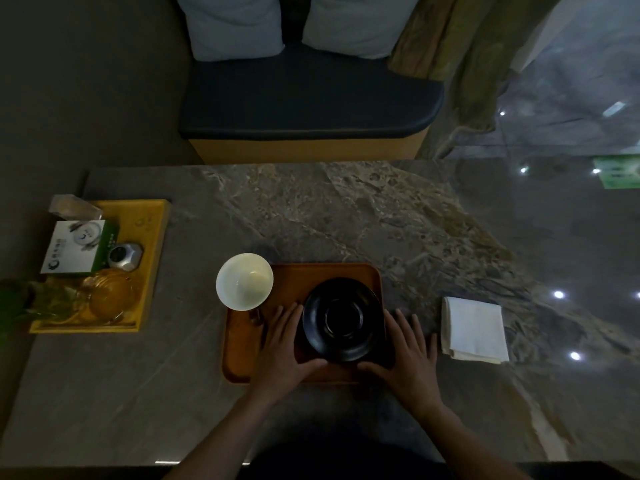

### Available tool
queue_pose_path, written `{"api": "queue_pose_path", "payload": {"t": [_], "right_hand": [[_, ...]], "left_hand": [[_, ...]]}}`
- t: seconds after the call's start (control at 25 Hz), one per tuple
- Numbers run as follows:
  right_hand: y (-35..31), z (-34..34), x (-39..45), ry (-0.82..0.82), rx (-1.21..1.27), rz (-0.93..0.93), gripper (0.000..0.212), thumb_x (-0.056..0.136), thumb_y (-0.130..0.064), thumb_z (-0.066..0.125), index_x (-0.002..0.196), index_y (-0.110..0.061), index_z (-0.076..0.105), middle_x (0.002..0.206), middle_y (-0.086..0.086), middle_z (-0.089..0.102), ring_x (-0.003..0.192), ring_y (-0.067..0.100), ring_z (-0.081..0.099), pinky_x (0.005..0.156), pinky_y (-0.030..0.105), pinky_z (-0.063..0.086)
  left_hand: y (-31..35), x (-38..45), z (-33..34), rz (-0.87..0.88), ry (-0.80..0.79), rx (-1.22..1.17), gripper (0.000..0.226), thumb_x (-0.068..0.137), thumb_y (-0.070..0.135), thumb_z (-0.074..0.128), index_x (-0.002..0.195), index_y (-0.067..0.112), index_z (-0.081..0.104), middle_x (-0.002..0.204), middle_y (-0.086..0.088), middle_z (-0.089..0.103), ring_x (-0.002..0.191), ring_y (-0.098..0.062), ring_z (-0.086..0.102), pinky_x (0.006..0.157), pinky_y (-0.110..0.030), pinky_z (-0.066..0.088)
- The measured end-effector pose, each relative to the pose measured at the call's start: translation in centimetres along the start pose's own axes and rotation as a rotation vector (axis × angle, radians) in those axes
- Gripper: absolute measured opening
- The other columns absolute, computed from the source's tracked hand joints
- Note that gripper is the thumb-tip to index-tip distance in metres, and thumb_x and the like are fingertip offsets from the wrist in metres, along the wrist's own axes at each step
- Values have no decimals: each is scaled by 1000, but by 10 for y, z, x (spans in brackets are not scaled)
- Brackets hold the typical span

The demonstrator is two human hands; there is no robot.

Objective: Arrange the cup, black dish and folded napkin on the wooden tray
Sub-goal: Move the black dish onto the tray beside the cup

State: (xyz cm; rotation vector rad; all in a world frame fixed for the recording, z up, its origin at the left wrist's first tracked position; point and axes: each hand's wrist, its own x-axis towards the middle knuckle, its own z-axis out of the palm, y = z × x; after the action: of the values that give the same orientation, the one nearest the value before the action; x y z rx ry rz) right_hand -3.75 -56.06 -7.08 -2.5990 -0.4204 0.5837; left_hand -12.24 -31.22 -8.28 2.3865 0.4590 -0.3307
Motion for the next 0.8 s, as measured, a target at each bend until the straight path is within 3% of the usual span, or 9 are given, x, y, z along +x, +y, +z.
{"api": "queue_pose_path", "payload": {"t": [0.12,0.28,0.36,0.48,0.68,0.8], "right_hand": [[-2,4,-1,50,16,11,96,67,-88,43,147,-50,5,157,-16,11,148,14,-6,116,59,-1],[-3,7,0,91,16,19,95,67,-85,46,148,-45,16,158,-8,24,148,18,2,115,62,3],[-3,8,1,99,20,26,95,67,-84,48,148,-43,19,158,-6,27,148,18,4,115,64,5],[-5,6,2,92,20,45,94,68,-82,46,148,-45,16,158,-6,26,148,19,4,115,63,5],[-10,1,5,70,18,81,91,70,-80,45,147,-51,7,156,-6,27,148,21,4,115,63,6],[-12,-1,6,70,21,101,91,74,-75,53,147,-53,3,156,-5,28,148,23,6,115,62,7]], "left_hand": [[0,2,1,-8,8,-42,110,66,74,67,152,38,8,162,15,6,150,-7,-5,122,-51,10],[0,2,3,-17,33,-31,111,63,73,69,151,39,11,162,13,12,150,-7,-3,121,-42,-3],[1,2,3,-27,25,-68,110,63,73,69,151,41,9,161,15,10,150,-6,-4,122,-47,1],[3,4,2,-29,19,-60,108,67,73,66,149,46,3,160,17,7,149,-7,-7,122,-51,8],[10,7,-2,-35,34,-86,105,70,66,70,142,54,-5,161,9,13,145,-5,-4,120,-42,9],[16,10,-6,-71,28,-58,105,71,64,71,145,51,-2,158,7,14,147,-15,3,120,-51,13]]}}
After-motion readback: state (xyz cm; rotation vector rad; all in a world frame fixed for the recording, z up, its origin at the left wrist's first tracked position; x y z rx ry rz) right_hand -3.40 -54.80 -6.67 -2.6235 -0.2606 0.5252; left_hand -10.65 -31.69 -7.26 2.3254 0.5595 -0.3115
